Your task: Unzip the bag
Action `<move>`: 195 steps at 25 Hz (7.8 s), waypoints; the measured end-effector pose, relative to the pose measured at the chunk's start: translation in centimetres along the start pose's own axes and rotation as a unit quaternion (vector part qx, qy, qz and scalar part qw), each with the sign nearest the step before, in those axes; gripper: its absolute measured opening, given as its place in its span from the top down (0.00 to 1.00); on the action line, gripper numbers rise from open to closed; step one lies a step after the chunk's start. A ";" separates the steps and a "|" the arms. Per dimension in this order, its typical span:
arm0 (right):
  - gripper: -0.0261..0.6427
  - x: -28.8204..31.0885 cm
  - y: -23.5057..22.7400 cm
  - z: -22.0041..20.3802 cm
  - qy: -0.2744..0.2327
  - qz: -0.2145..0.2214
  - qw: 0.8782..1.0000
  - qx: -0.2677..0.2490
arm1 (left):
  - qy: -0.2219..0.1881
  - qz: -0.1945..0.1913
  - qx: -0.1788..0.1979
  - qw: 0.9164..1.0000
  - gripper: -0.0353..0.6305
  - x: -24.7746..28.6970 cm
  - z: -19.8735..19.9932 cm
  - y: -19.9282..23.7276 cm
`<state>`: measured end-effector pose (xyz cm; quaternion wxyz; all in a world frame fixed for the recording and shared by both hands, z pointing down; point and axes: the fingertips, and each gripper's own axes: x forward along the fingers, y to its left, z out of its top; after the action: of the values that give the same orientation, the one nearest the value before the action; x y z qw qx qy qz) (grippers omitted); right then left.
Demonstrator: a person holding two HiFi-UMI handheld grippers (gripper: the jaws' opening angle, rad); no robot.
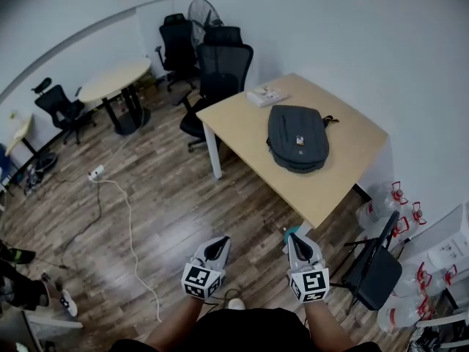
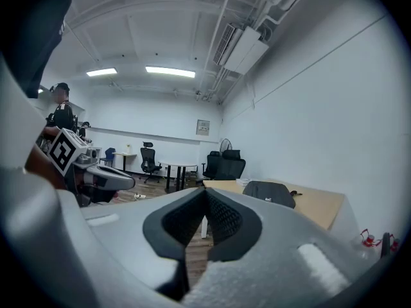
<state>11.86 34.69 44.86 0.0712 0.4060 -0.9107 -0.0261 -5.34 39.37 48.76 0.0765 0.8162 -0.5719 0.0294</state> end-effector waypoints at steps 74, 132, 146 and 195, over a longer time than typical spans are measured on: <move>0.96 39.4 -23.2 -5.0 0.119 -0.115 0.983 0.074 | 0.112 -0.229 0.041 0.966 0.92 47.6 2.7 22.4; 0.96 37.7 -24.7 -11.3 0.195 -0.055 0.976 0.084 | 0.286 -0.232 0.171 0.914 0.85 51.8 -9.9 15.6; 0.96 37.6 -24.6 -11.5 0.197 -0.057 0.975 0.087 | 0.286 -0.224 0.129 0.923 0.85 51.2 -9.7 16.0; 0.78 35.6 -22.4 -17.7 0.340 0.165 0.902 -0.210 | 0.309 -0.252 0.085 0.913 0.86 50.2 -9.0 16.0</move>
<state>7.46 -6.59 63.89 0.4632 0.2097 -0.8587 -0.0650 -2.68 -11.23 65.87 0.1847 0.8868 -0.2903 0.3085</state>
